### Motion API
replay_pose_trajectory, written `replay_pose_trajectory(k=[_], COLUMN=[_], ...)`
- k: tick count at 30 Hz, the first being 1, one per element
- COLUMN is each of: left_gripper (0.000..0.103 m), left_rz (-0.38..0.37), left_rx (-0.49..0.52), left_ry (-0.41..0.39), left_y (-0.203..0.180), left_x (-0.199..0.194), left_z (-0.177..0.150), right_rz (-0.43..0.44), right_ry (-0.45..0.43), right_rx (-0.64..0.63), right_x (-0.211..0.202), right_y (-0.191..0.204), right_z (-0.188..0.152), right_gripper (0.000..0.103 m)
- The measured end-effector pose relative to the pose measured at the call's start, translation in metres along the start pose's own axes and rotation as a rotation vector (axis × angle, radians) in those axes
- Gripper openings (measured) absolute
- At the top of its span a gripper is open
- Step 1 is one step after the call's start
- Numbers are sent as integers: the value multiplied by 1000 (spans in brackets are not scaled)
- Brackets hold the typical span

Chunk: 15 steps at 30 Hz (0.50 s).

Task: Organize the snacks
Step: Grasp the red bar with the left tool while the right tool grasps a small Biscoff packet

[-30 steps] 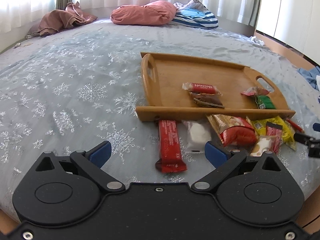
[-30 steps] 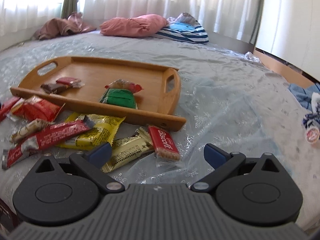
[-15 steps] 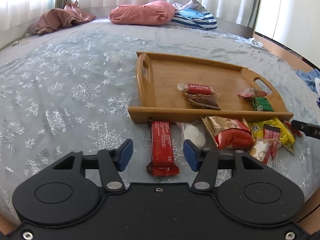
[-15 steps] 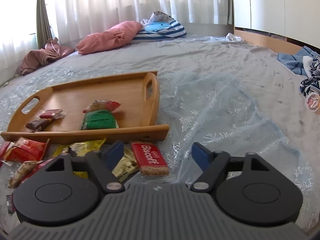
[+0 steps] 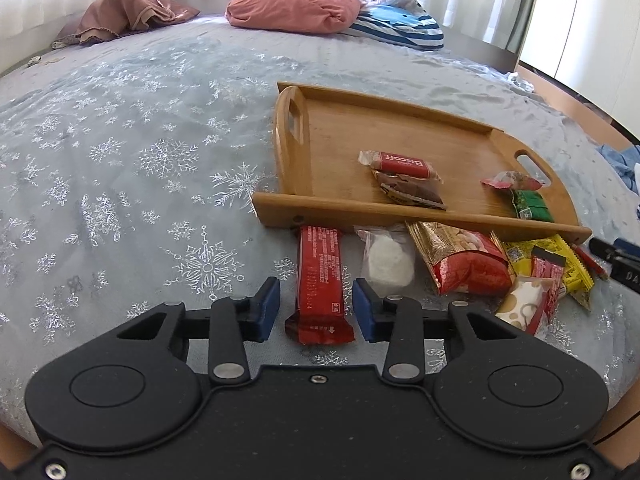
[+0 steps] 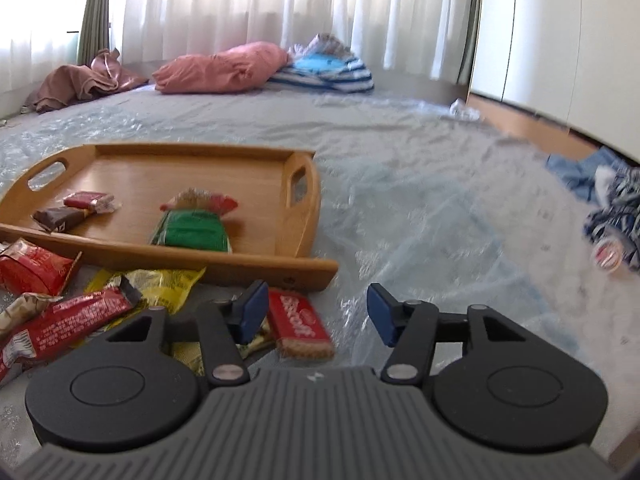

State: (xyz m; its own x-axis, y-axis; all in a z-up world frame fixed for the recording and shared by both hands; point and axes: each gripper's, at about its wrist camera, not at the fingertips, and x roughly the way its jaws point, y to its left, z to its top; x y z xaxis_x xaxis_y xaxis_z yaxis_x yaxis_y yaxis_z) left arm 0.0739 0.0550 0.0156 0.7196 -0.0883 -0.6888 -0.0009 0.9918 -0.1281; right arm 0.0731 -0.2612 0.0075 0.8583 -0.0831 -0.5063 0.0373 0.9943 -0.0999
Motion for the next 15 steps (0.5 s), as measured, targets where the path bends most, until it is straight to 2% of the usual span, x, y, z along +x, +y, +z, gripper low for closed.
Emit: replay_pose_trajectory(k=[3, 5, 7, 8, 14, 15], left_gripper=[38, 37, 37, 37, 37, 37], left_rz=[4, 6, 6, 6, 6, 7], left_rx=[7, 9, 7, 6, 9, 10], left_ry=[0, 0, 0, 1, 2, 2], left_y=[0, 0, 0, 0, 0, 0], left_x=[0, 1, 1, 1, 1, 1], left_z=[-1, -2, -2, -2, -2, -2], right_rz=[6, 30, 47, 55, 127, 136], right_ry=[-35, -28, -12, 1, 69, 75], right_rx=[-24, -39, -36, -26, 117, 129], right_x=[-6, -6, -2, 1, 14, 16], right_y=[1, 2, 2, 0, -16, -18], right_z=[4, 6, 5, 5, 0, -1], right_gripper=[56, 48, 36, 34, 33, 36])
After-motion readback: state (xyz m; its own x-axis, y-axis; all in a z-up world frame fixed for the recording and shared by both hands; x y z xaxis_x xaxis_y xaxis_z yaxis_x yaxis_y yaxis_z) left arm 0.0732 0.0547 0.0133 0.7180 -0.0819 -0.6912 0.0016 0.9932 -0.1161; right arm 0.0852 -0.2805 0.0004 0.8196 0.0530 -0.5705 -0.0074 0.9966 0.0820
